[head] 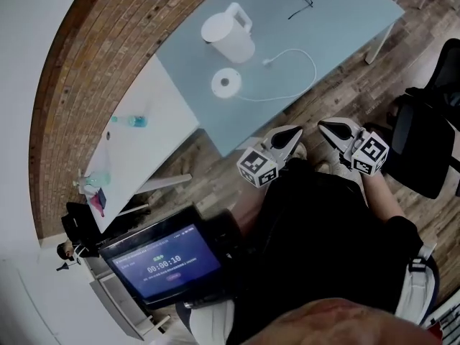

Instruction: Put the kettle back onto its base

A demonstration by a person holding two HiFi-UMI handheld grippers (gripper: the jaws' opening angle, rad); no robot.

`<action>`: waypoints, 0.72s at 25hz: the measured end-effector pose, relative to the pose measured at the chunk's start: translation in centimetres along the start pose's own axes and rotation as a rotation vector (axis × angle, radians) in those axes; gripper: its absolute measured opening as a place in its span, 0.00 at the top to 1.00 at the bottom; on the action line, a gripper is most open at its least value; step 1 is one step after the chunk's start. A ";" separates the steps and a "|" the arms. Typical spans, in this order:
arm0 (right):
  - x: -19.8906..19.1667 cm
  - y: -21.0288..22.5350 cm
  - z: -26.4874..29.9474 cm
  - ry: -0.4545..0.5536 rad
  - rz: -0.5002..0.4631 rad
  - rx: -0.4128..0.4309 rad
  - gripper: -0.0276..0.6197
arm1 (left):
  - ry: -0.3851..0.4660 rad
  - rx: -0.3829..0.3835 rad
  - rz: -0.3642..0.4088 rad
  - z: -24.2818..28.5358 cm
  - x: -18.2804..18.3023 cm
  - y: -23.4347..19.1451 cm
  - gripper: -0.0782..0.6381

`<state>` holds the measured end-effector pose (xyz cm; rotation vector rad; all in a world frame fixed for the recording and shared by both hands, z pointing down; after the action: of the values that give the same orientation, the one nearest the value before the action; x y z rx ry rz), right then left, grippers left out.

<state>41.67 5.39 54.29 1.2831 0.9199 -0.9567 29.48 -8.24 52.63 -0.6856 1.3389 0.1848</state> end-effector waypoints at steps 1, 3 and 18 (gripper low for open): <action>0.0 0.2 0.8 -0.009 0.002 0.014 0.95 | 0.005 0.015 -0.005 -0.3 0.1 -0.5 0.89; 0.0 0.6 2.5 -0.028 0.002 0.039 0.95 | 0.016 0.042 -0.012 -1.0 0.3 -1.7 0.89; 5.1 4.4 17.8 -0.103 -0.169 0.135 0.95 | 0.132 0.136 -0.028 -6.9 4.5 -15.2 0.89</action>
<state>47.91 -12.44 52.29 1.2701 0.9059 -1.2234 32.47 -25.28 53.31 -0.6098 1.4531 0.0252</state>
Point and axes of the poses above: the fingertips, and each gripper's own axes: z forward along the fingers, y to its right, x out of its top, the point moved 8 cm from there along -z, backward along the fingers, and after that the axes turned 12 degrees about -x, right-handed, at the moved point
